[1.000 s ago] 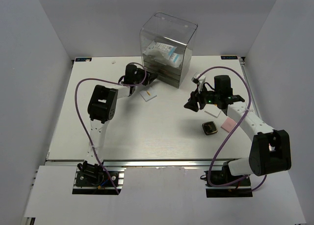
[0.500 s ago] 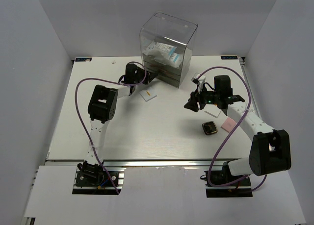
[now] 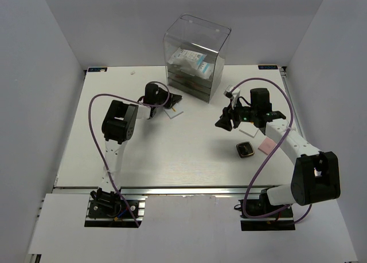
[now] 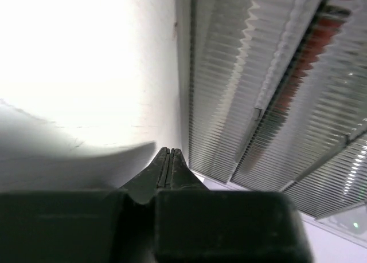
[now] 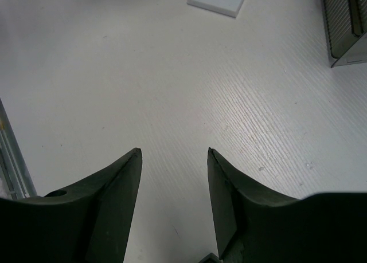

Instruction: Organize the makeup

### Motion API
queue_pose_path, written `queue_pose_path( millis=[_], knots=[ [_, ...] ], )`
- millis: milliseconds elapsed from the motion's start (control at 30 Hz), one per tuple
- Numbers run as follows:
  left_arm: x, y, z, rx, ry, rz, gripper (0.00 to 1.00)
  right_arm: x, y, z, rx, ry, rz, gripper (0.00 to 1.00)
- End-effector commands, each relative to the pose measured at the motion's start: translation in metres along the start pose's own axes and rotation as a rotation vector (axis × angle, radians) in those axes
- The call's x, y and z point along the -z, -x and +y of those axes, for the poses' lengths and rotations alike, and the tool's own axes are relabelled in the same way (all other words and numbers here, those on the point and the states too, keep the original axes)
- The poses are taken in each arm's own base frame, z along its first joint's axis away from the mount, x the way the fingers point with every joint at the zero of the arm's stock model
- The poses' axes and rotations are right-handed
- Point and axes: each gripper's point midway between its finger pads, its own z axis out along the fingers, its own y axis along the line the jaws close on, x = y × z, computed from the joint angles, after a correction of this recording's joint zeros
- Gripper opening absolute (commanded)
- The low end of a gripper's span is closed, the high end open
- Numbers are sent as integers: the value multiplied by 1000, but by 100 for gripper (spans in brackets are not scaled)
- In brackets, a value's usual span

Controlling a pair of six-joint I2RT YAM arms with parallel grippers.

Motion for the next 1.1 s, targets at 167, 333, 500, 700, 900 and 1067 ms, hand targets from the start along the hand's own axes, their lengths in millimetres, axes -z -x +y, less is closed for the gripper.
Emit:
queue_pose_path(
  millis=[167, 333, 500, 700, 900, 1067],
  knots=[
    [13, 7, -77, -91, -169, -10, 41, -1, -1, 4, 3, 22, -7, 55],
    [8, 9, -81, -91, -183, -7, 42, -1, -2, 3, 2, 18, -4, 55],
    [5, 11, -86, -75, -214, -14, 42, -2, -3, 3, 0, 20, -1, 55],
    [-6, 14, -81, -72, -200, -12, 44, -3, -2, 2, 1, 20, -1, 56],
    [-15, 18, -77, -73, -184, -12, 44, -3, -1, 1, 3, 18, -1, 56],
    [-17, 17, -72, -73, -177, -11, 39, -3, 0, 0, 5, 15, -2, 56]
  ],
)
